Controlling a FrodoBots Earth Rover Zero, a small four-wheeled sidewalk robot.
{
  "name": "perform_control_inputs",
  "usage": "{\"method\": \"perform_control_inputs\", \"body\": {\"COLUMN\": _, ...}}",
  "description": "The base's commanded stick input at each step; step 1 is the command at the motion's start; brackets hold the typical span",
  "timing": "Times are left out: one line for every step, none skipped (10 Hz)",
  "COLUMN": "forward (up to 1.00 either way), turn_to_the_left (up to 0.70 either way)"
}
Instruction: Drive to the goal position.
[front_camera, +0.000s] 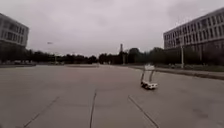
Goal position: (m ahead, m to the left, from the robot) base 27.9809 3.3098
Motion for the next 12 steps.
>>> {"method": "perform_control_inputs", "body": {"forward": 1.0, "turn_to_the_left": 0.0}}
{"method": "perform_control_inputs", "body": {"forward": 1.0, "turn_to_the_left": 0.0}}
{"method": "perform_control_inputs", "body": {"forward": 1.0, "turn_to_the_left": 0.0}}
{"method": "perform_control_inputs", "body": {"forward": 1.0, "turn_to_the_left": 0.0}}
{"method": "perform_control_inputs", "body": {"forward": 1.0, "turn_to_the_left": 0.0}}
{"method": "perform_control_inputs", "body": {"forward": 1.0, "turn_to_the_left": 0.0}}
{"method": "perform_control_inputs", "body": {"forward": 1.0, "turn_to_the_left": 0.0}}
{"method": "perform_control_inputs", "body": {"forward": 1.0, "turn_to_the_left": 0.0}}
{"method": "perform_control_inputs", "body": {"forward": 1.0, "turn_to_the_left": 0.0}}
{"method": "perform_control_inputs", "body": {"forward": 1.0, "turn_to_the_left": 0.0}}
{"method": "perform_control_inputs", "body": {"forward": 1.0, "turn_to_the_left": 0.0}}
{"method": "perform_control_inputs", "body": {"forward": 1.0, "turn_to_the_left": 0.0}}
